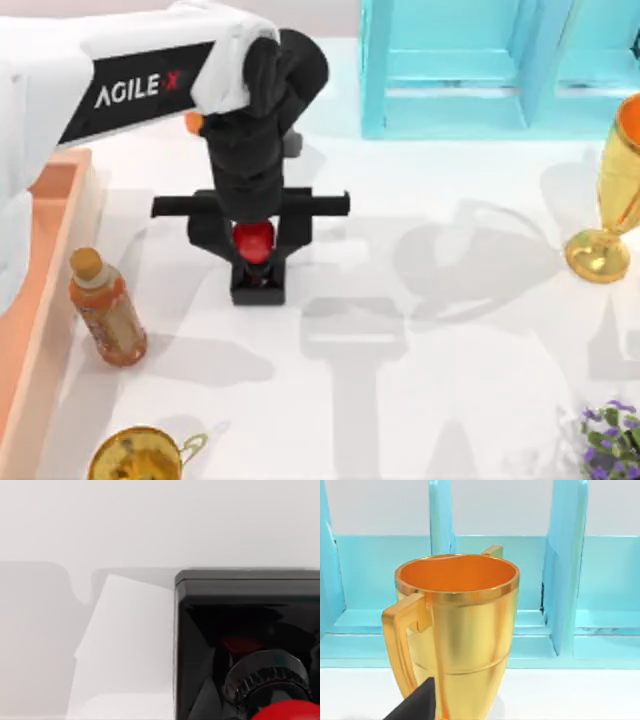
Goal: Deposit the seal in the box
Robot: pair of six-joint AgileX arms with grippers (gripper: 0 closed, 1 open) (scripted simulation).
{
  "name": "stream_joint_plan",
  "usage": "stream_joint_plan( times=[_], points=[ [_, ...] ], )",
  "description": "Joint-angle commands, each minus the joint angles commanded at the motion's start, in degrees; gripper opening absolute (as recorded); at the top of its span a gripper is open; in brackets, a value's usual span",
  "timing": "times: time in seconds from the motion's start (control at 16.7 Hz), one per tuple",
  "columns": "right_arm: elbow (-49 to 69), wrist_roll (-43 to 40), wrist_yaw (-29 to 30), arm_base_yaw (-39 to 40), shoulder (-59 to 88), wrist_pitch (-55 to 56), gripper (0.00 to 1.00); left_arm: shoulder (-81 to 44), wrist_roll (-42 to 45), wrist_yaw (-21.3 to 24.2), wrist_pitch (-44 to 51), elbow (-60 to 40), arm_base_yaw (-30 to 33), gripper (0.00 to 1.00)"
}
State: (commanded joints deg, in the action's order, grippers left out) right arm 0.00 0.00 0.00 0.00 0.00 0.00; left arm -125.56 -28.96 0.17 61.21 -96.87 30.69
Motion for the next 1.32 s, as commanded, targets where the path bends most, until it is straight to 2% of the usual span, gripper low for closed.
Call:
stream_joint_plan(
  times=[0.18, 0.54, 0.96, 1.14, 1.32],
  points=[
    [0.0, 0.0, 0.0, 0.0, 0.0, 0.0, 1.0, 0.27, -0.07, -0.08, 4.06, -4.07, 0.14, 0.0],
    [0.0, 0.0, 0.0, 0.0, 0.0, 0.0, 1.0, 1.59, -0.21, -0.01, 19.74, -17.84, 0.16, 0.0],
    [0.0, 0.0, 0.0, 0.0, 0.0, 0.0, 1.0, 1.72, 0.03, -0.03, 21.4, -19.43, -0.09, 0.0],
    [0.0, 0.0, 0.0, 0.0, 0.0, 0.0, 1.0, 3.48, 3.76, -0.12, 21.67, -17.88, -3.81, 0.0],
    [0.0, 0.0, 0.0, 0.0, 0.0, 0.0, 1.0, 7.44, 12.6, -0.13, 21.85, -14.46, -12.62, 0.0]
  ],
)
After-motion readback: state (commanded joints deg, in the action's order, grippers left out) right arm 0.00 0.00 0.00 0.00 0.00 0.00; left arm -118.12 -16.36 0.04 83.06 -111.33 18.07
